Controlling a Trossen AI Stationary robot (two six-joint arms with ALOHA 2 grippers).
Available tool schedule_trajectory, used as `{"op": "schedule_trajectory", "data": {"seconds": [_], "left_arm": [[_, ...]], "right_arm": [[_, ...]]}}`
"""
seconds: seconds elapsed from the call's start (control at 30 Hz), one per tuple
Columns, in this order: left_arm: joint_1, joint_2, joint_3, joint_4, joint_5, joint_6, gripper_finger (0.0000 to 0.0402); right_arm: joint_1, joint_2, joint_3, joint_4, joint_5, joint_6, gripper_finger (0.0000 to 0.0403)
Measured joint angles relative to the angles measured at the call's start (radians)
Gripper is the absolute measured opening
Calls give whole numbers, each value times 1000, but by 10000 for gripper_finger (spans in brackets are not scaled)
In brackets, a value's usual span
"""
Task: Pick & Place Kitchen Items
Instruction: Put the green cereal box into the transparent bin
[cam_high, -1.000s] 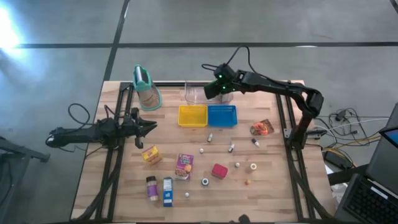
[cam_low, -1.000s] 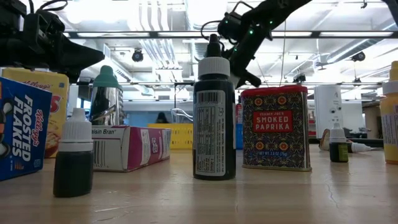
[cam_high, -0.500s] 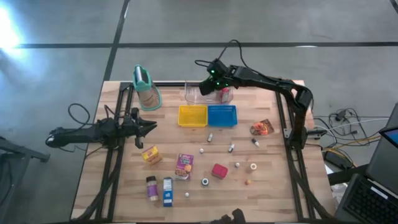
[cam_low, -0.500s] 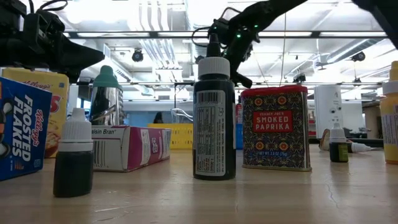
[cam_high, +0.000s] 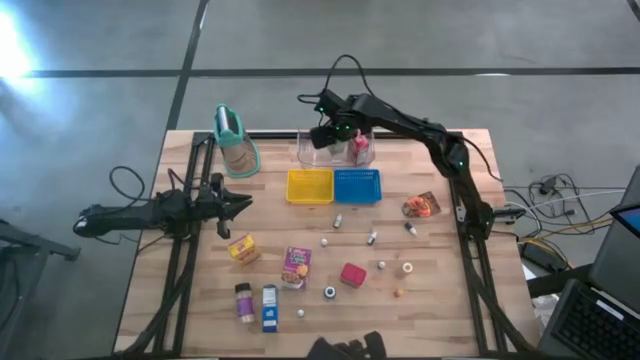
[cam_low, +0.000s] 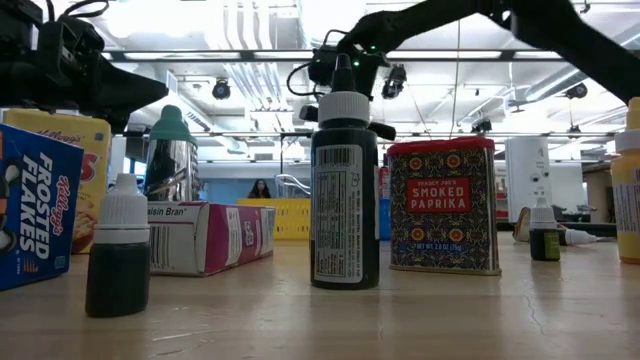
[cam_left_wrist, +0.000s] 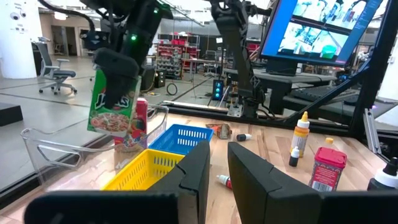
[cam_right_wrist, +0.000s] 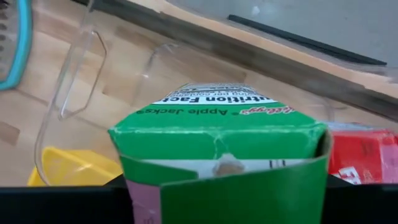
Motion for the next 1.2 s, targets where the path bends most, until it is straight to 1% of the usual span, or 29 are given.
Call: {"op": "schedule_trajectory", "data": {"seconds": [0.17, 0.33, 0.43, 0.57, 0.77, 0.9, 1.1, 1.2], "left_arm": [[0, 0, 0, 0, 0, 0, 65], [0, 0, 0, 0, 0, 0, 65], [0, 0, 0, 0, 0, 0, 65], [0, 0, 0, 0, 0, 0, 65], [0, 0, 0, 0, 0, 0, 65], [0, 0, 0, 0, 0, 0, 65], [0, 0, 0, 0, 0, 0, 65], [0, 0, 0, 0, 0, 0, 65]], "right_arm": [[-3, 51, 61, -41, 4, 17, 143], [-10, 81, 73, -51, -2, 21, 154], [-11, 82, 58, -55, -4, 25, 165], [-15, 82, 49, -67, -5, 23, 169], [-16, 82, 49, -62, -1, 21, 152], [-17, 82, 48, -61, 27, 17, 147], [-23, 82, 31, -59, 31, 13, 164], [-30, 82, 10, -59, 20, 13, 166]]}}
